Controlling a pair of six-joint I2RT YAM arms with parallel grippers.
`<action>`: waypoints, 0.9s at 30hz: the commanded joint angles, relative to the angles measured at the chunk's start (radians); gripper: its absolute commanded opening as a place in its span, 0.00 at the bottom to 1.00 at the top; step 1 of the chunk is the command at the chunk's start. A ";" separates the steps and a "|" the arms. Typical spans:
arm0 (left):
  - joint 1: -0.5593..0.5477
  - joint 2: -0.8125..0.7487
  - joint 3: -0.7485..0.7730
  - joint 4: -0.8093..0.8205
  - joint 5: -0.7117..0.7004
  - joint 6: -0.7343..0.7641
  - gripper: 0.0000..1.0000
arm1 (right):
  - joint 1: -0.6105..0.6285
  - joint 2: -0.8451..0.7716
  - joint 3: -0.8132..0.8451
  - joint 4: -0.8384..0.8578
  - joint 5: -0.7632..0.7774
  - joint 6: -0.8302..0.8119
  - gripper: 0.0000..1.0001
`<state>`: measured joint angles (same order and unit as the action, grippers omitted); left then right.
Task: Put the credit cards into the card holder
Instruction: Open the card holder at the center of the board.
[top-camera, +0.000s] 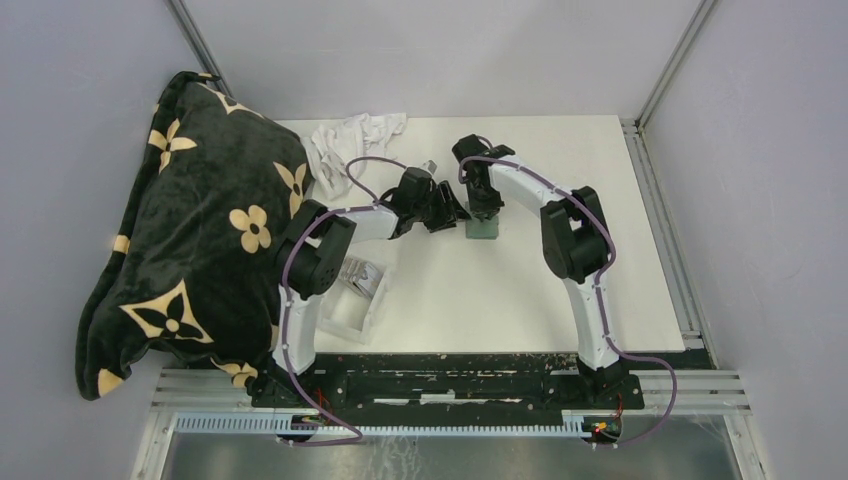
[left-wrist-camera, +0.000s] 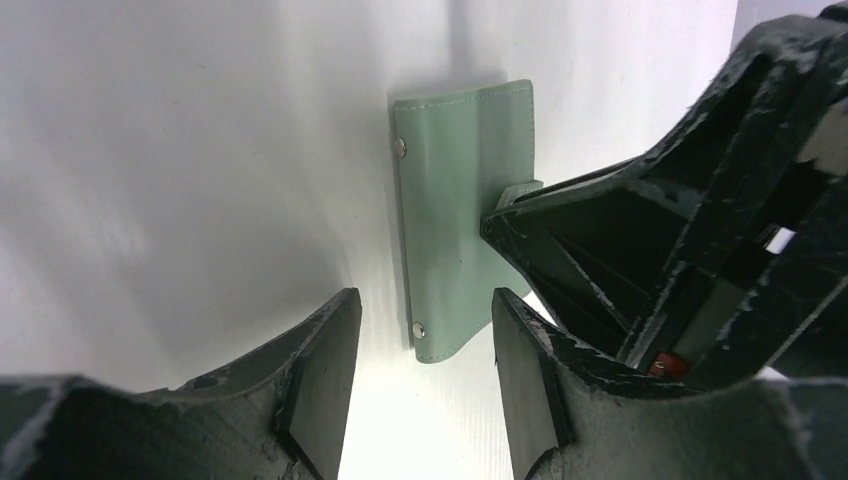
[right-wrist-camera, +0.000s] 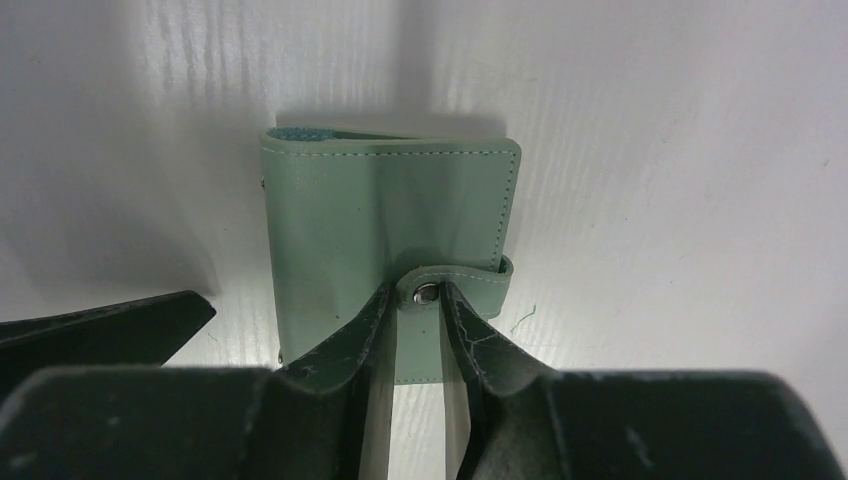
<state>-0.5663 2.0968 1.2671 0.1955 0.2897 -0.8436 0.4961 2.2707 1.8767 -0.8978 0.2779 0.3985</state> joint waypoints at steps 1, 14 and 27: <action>-0.029 0.039 0.064 -0.016 -0.031 0.051 0.59 | -0.045 -0.020 -0.058 -0.007 -0.073 0.032 0.25; -0.088 0.134 0.162 -0.123 -0.097 0.104 0.43 | -0.113 -0.049 -0.107 0.023 -0.187 0.067 0.21; -0.105 0.206 0.242 -0.312 -0.209 0.136 0.03 | -0.209 -0.106 -0.205 0.120 -0.310 0.143 0.18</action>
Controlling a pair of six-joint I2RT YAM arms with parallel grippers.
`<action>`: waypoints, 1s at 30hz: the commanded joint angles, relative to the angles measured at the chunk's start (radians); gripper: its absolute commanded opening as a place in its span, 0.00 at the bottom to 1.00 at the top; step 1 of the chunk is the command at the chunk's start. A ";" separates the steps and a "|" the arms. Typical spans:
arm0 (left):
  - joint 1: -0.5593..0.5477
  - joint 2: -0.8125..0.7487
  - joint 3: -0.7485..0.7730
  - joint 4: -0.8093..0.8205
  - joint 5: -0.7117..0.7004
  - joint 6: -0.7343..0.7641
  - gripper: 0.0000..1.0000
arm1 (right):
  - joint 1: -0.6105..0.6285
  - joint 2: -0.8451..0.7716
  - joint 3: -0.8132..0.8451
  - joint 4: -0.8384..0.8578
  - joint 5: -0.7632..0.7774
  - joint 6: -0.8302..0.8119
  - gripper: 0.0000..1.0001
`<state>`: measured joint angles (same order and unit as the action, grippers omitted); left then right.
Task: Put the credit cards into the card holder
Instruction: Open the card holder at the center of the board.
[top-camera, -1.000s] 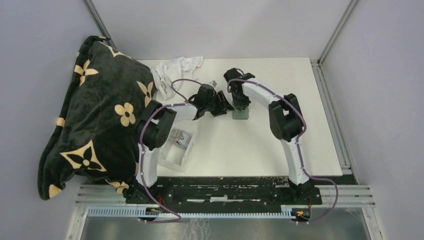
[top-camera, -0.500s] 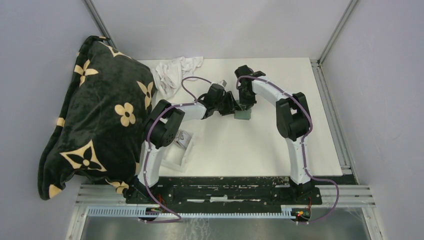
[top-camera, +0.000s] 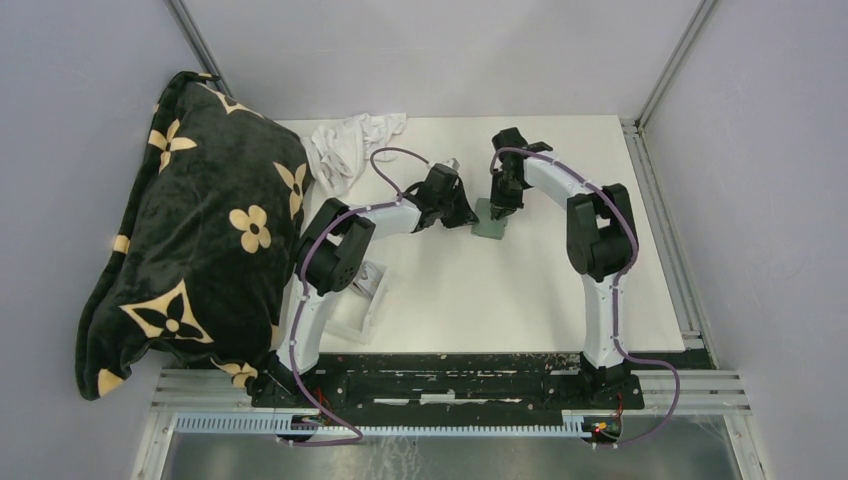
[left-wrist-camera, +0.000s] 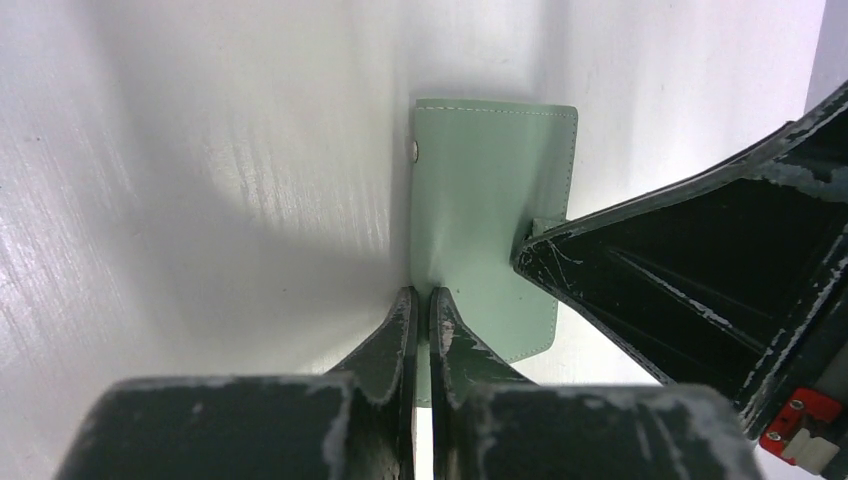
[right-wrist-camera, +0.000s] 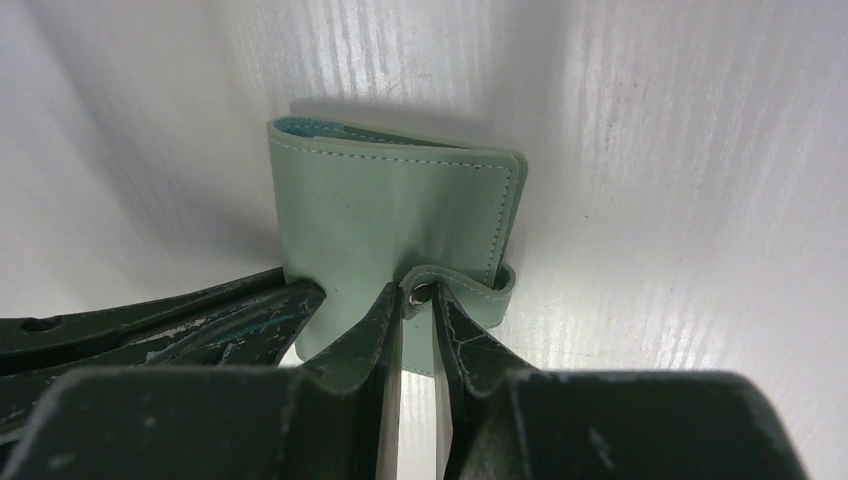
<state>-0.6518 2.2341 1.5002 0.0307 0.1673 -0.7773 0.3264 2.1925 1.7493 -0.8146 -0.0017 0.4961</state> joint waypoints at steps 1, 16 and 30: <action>-0.020 0.070 0.012 -0.158 -0.098 0.071 0.03 | -0.050 -0.040 -0.093 0.049 -0.036 0.053 0.18; -0.021 0.078 0.053 -0.215 -0.144 0.067 0.04 | -0.153 -0.151 -0.197 0.078 -0.037 0.061 0.17; -0.026 0.013 0.125 -0.251 -0.139 0.080 0.38 | -0.184 -0.181 -0.152 0.038 0.062 0.031 0.45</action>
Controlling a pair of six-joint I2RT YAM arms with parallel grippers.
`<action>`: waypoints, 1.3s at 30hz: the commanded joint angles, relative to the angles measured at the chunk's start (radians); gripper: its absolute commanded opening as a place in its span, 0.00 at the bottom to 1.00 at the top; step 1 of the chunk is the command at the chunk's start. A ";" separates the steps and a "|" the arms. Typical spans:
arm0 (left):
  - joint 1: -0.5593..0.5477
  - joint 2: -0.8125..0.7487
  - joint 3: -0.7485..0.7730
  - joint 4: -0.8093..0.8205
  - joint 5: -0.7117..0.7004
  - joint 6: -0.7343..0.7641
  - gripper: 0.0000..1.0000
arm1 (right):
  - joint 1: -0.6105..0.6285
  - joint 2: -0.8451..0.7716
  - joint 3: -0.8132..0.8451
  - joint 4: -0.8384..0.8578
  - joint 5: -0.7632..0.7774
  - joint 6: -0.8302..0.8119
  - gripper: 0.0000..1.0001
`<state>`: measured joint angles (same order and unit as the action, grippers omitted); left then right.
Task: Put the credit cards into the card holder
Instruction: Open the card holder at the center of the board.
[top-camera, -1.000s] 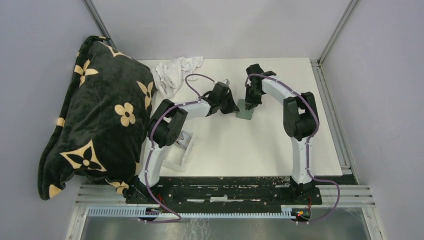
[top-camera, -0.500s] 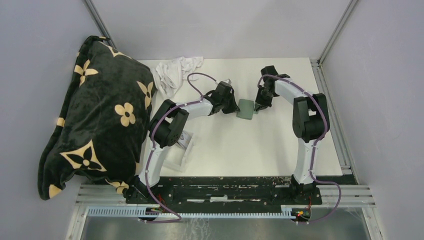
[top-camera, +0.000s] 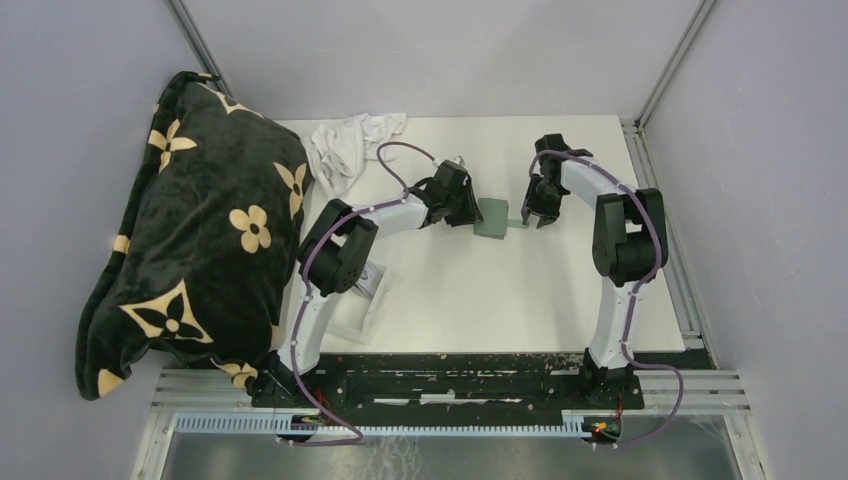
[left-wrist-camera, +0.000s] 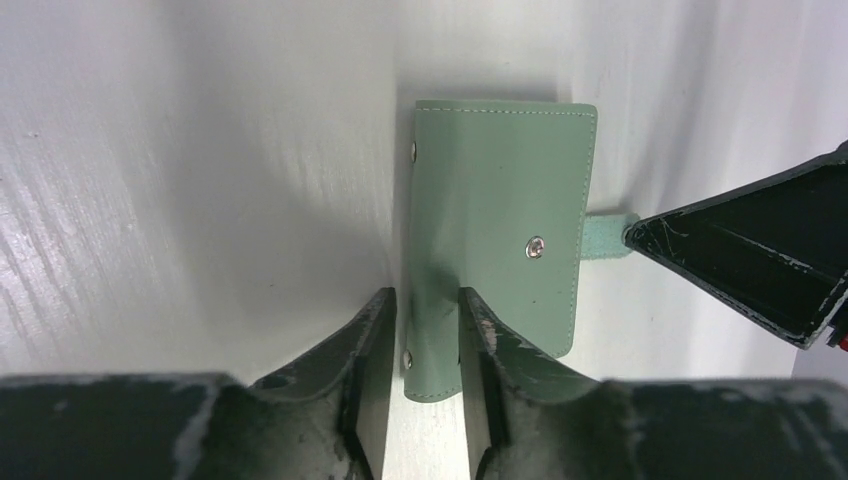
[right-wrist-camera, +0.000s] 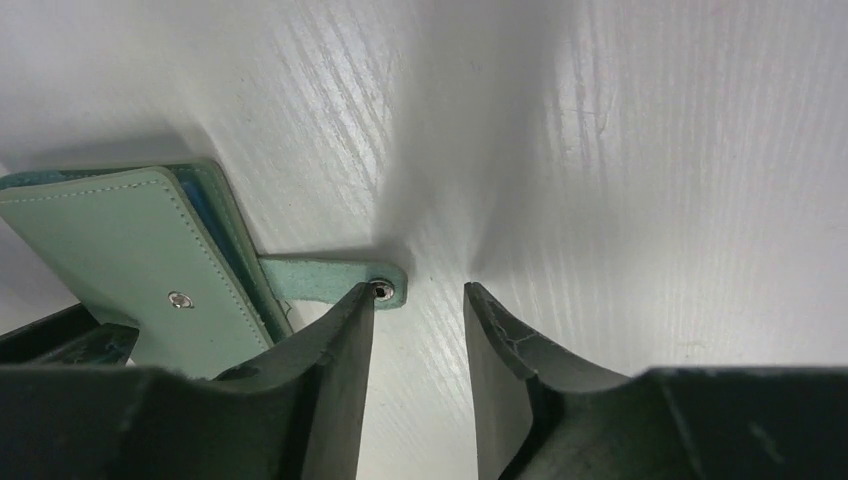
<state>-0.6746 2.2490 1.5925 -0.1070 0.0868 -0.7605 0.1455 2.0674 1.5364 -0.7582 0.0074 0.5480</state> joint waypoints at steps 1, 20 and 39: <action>-0.003 -0.013 0.047 -0.120 -0.067 0.070 0.41 | -0.003 -0.061 0.071 -0.023 0.055 -0.026 0.48; -0.003 -0.583 -0.182 -0.103 -0.347 0.256 0.54 | 0.313 -0.467 -0.023 0.172 0.398 -0.256 0.80; -0.003 -1.340 -0.698 -0.368 -0.608 0.207 0.65 | 0.541 -0.415 -0.137 0.373 0.033 0.077 0.97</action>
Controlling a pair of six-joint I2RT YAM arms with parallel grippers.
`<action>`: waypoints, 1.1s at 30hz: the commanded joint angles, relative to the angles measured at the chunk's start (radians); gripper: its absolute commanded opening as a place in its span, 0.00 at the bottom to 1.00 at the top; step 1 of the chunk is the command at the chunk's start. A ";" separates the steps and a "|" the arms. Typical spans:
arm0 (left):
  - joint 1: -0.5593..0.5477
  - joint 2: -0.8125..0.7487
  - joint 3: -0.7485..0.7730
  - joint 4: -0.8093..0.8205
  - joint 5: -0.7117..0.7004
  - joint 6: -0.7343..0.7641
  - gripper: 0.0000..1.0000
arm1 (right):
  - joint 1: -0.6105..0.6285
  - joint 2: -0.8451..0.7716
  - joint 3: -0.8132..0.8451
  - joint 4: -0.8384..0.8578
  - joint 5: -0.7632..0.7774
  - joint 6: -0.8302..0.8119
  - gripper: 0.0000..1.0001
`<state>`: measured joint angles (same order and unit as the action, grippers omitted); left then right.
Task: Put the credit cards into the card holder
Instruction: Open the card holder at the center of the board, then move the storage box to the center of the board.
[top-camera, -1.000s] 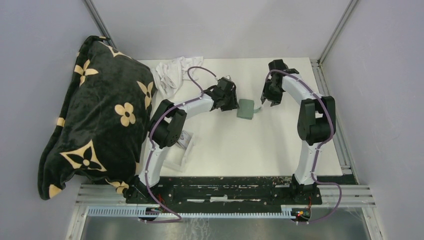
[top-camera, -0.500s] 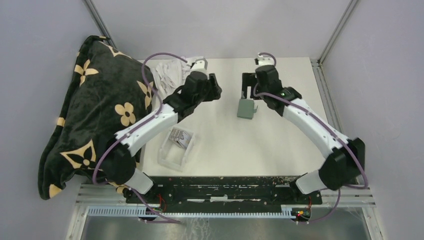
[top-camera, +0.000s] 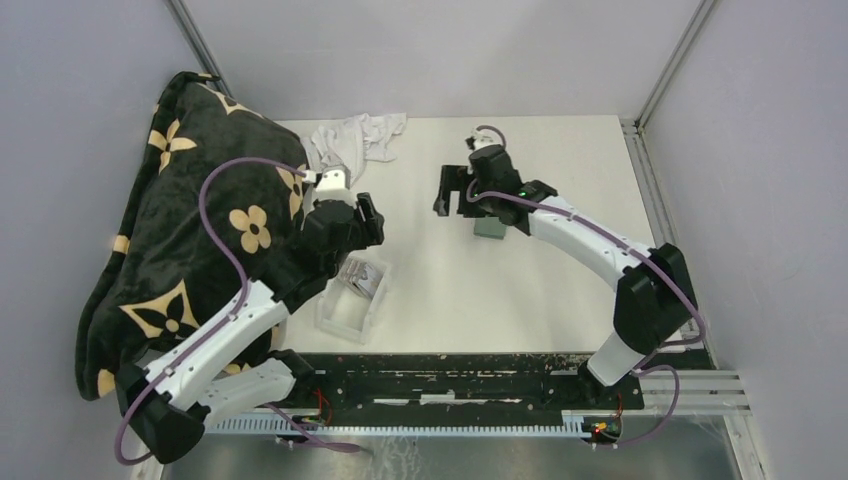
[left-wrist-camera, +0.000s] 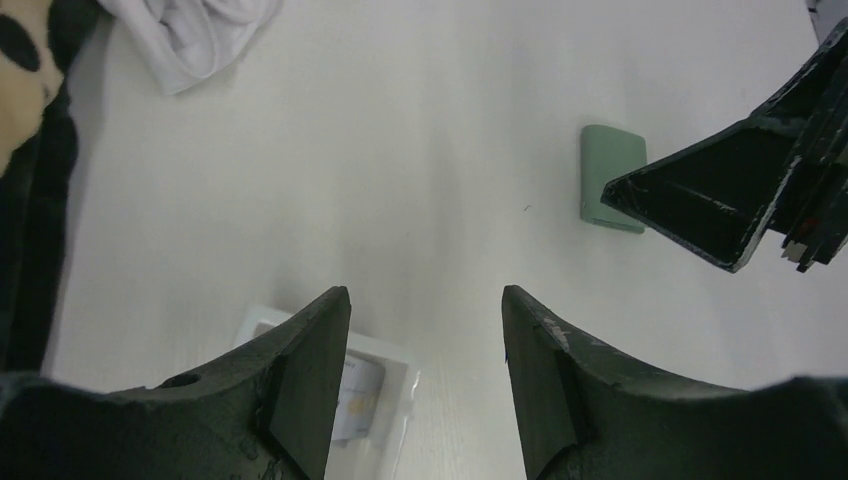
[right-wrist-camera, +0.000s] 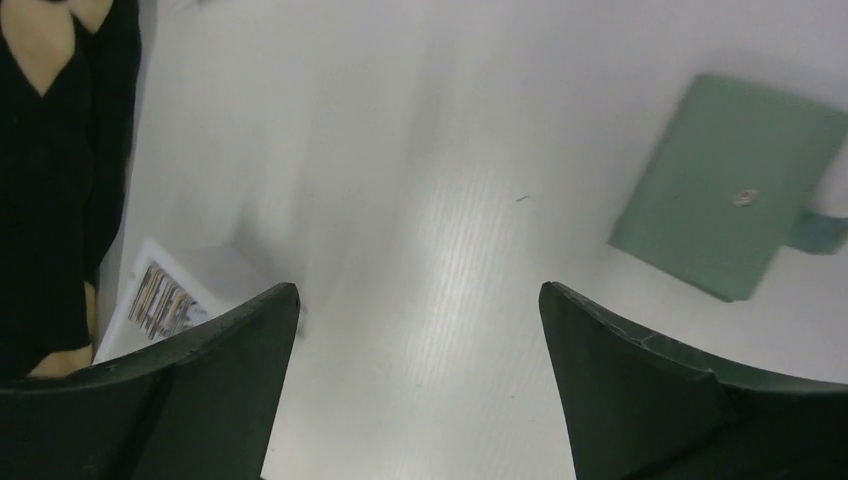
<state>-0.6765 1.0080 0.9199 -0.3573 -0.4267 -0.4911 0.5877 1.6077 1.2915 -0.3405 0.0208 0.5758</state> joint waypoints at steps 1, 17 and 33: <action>-0.002 -0.126 -0.029 -0.145 -0.110 -0.076 0.65 | 0.134 0.061 0.121 -0.057 0.033 0.066 0.96; -0.001 -0.299 -0.075 -0.341 -0.170 -0.186 0.64 | 0.458 0.315 0.402 -0.378 0.248 0.410 0.72; -0.002 -0.380 -0.090 -0.364 -0.165 -0.177 0.64 | 0.525 0.460 0.550 -0.479 0.251 0.476 0.74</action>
<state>-0.6765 0.6529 0.8261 -0.7162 -0.5739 -0.6319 1.1007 2.0525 1.7691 -0.7891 0.2371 1.0267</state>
